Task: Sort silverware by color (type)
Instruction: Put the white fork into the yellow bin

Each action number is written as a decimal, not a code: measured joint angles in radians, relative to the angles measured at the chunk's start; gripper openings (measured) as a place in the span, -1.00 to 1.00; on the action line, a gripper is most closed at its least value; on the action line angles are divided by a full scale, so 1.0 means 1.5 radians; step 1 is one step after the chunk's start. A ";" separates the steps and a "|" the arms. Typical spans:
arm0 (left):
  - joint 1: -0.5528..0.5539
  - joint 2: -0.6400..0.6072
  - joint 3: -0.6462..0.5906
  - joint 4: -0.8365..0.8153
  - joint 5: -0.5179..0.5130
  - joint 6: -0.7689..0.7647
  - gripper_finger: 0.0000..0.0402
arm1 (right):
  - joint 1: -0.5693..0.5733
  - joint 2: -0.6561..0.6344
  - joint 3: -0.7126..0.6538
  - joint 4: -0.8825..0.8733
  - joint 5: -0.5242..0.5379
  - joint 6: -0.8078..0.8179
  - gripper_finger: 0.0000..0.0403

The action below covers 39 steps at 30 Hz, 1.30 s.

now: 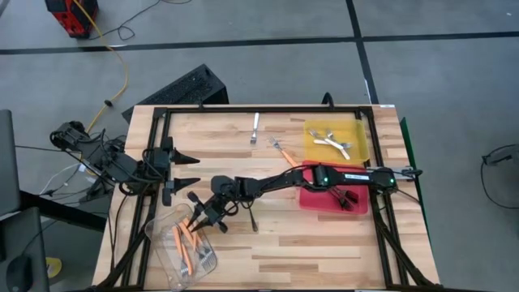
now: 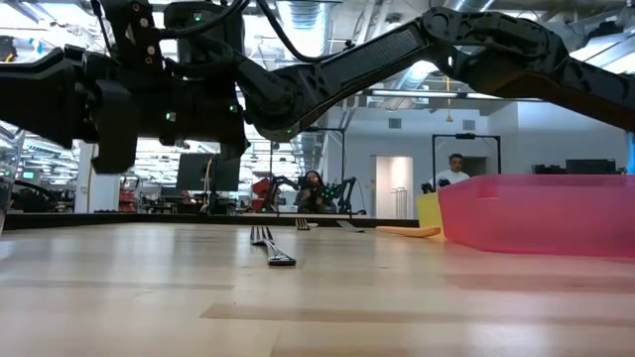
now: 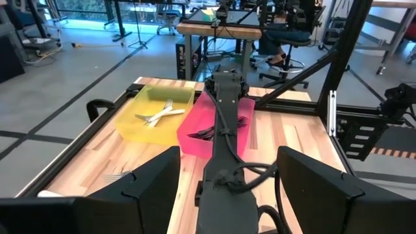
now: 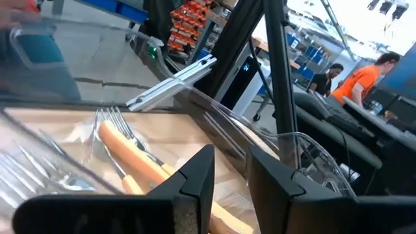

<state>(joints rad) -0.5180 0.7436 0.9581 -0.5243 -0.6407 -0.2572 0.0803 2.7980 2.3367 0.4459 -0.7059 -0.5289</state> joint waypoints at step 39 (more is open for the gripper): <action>0.031 -0.117 0.014 -0.351 -0.279 -0.239 0.21 | -0.092 -0.347 0.000 -1.040 0.254 -0.016 -0.44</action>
<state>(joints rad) -0.4719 0.5678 0.9797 -1.0513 -1.0598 -0.6156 -0.0583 2.2776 2.3374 -1.1134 -0.3254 -0.5527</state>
